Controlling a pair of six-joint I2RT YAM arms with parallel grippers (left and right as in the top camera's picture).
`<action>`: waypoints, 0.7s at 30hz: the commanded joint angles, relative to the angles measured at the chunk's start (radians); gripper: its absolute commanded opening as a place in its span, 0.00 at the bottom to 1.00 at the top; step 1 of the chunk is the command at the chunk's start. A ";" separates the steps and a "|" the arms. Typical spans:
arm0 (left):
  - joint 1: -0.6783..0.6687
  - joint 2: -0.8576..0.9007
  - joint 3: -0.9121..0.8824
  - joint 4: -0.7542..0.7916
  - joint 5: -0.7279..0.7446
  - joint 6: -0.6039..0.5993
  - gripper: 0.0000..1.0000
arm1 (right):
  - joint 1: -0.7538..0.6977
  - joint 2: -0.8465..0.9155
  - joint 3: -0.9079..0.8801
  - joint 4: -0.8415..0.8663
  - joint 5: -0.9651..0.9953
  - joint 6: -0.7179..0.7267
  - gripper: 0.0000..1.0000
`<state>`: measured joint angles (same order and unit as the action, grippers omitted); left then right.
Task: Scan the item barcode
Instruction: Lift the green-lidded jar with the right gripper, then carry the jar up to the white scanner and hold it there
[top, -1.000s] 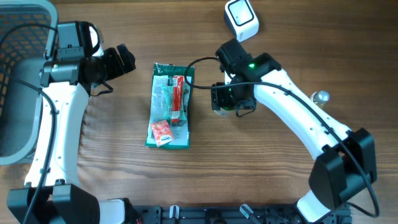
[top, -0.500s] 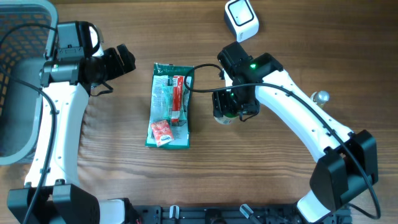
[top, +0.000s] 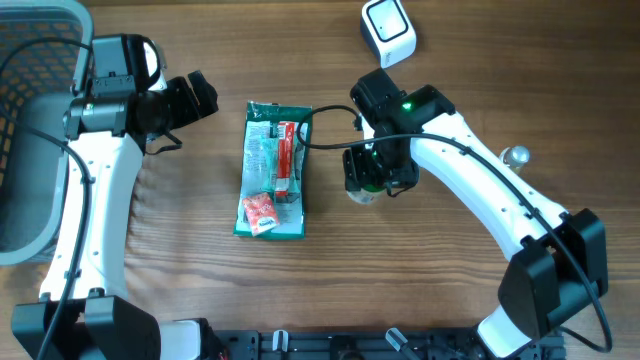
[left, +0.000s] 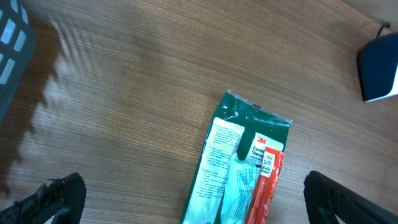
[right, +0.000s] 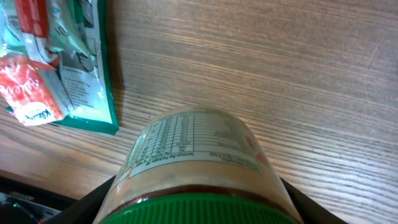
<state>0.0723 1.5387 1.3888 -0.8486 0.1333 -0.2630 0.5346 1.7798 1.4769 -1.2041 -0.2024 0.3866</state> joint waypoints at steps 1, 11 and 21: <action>0.004 -0.003 0.012 0.002 0.012 0.021 1.00 | -0.003 -0.033 0.002 -0.018 -0.018 -0.018 0.62; 0.004 -0.003 0.012 0.002 0.012 0.021 1.00 | -0.003 -0.033 0.002 -0.090 -0.063 -0.019 0.54; 0.004 -0.003 0.012 0.002 0.012 0.021 1.00 | -0.003 -0.033 0.002 -0.083 -0.062 -0.020 0.55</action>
<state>0.0723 1.5387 1.3888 -0.8486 0.1333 -0.2630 0.5346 1.7798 1.4769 -1.2903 -0.2401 0.3862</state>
